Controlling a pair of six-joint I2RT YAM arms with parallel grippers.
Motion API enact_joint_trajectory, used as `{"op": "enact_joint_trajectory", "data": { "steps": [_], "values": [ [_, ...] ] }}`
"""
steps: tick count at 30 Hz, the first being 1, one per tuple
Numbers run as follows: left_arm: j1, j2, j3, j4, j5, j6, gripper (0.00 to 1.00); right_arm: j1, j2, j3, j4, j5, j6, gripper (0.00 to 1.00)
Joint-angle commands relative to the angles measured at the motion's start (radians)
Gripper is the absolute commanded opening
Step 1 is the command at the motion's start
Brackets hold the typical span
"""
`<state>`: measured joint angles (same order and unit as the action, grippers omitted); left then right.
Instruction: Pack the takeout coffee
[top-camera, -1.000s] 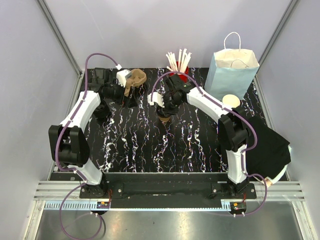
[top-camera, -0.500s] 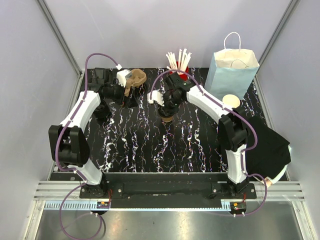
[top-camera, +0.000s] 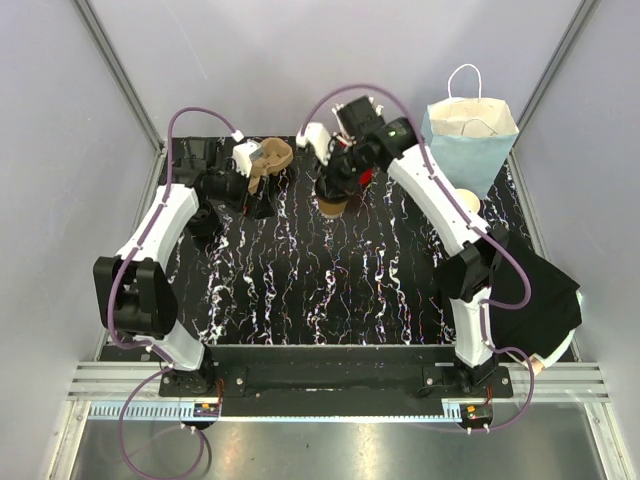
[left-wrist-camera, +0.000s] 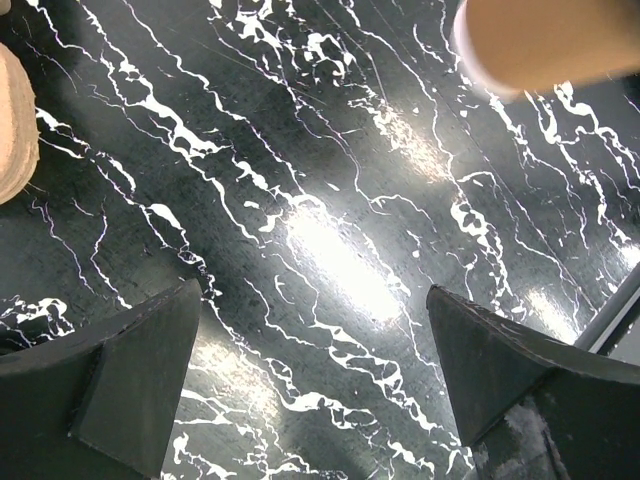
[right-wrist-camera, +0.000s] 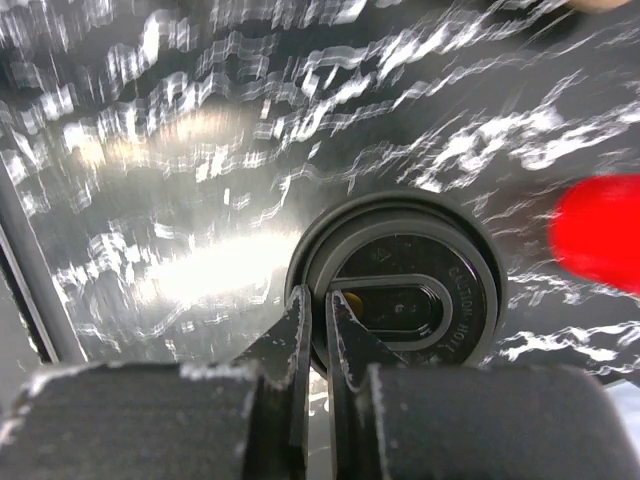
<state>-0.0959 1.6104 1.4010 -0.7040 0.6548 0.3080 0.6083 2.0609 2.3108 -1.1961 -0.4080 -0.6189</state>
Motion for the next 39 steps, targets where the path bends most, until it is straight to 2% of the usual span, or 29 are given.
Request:
{"op": "enact_joint_trajectory", "data": {
  "steps": [1, 5, 11, 13, 17, 22, 25, 29, 31, 39],
  "values": [
    [0.007, -0.075, -0.010, -0.006, 0.032, 0.040, 0.99, -0.042, 0.047, 0.256, -0.166, 0.024, 0.169, 0.00],
    [0.010, -0.107, -0.033, -0.009, 0.035, 0.048, 0.99, -0.083, 0.061, 0.351, -0.194, 0.049, 0.206, 0.00],
    [0.019, -0.167, -0.068, -0.014, 0.039, 0.060, 0.99, -0.145, -0.025, 0.305, -0.076, 0.124, 0.220, 0.00],
    [0.022, -0.188, -0.082, -0.015, 0.042, 0.062, 0.99, -0.151, -0.091, 0.232, 0.027, 0.179, 0.214, 0.00],
    [0.024, -0.222, -0.102, -0.014, 0.043, 0.066, 0.99, -0.159, -0.182, 0.118, 0.225, 0.390, 0.167, 0.00],
    [0.027, -0.242, -0.128, -0.015, 0.042, 0.069, 0.99, -0.188, -0.209, 0.105, 0.305, 0.576, 0.127, 0.00],
    [0.028, -0.253, -0.137, -0.014, 0.043, 0.072, 0.99, -0.208, -0.226, 0.084, 0.360, 0.627, 0.105, 0.00],
    [0.028, -0.262, -0.148, -0.003, 0.046, 0.068, 0.99, -0.229, -0.228, 0.035, 0.492, 0.764, 0.061, 0.00],
    [0.028, -0.262, -0.154, -0.002, 0.049, 0.066, 0.99, -0.254, -0.205, 0.042, 0.506, 0.807, 0.058, 0.00],
    [0.032, -0.268, -0.175, 0.008, 0.049, 0.065, 0.99, -0.332, -0.095, 0.124, 0.515, 0.822, 0.074, 0.00]
  ]
}}
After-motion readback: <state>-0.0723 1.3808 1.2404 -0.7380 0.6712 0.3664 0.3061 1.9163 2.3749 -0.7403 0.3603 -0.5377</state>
